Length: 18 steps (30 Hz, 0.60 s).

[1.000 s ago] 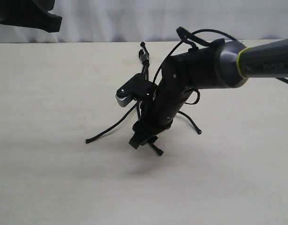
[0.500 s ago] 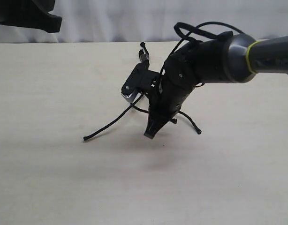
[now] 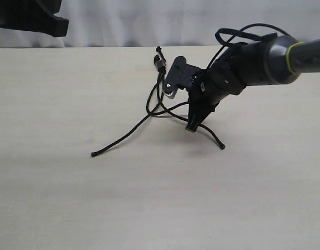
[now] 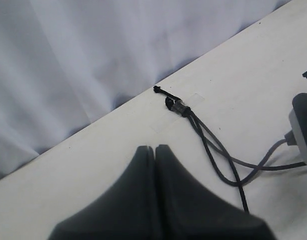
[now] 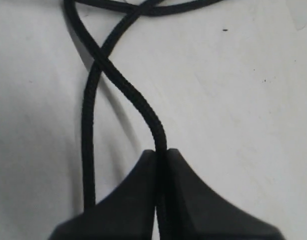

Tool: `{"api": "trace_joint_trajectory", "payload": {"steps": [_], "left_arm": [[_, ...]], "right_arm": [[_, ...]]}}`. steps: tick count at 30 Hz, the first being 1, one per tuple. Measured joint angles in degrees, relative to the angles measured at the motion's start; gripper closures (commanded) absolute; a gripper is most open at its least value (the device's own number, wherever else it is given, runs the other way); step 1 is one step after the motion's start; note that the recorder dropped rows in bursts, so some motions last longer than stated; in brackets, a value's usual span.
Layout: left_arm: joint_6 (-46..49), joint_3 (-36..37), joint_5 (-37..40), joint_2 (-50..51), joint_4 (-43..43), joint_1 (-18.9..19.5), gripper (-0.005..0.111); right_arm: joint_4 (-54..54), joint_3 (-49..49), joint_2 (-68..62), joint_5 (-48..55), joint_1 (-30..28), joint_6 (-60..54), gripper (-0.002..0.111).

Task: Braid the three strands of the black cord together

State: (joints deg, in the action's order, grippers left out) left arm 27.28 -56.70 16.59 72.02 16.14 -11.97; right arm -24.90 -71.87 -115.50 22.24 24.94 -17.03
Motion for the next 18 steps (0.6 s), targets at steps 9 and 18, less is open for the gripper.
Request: {"api": "trace_joint_trajectory", "payload": {"steps": [9,18], "left_arm": [[0.0,0.0,0.0,0.0,0.0,0.0,0.107],[0.0,0.0,0.0,0.0,0.0,0.0,0.107]], "right_arm": [[-0.4,-0.1,-5.9,-2.0,-2.7,0.0,0.104],[18.9,-0.7,-4.3,8.6,-2.7,-13.5,0.104]]}}
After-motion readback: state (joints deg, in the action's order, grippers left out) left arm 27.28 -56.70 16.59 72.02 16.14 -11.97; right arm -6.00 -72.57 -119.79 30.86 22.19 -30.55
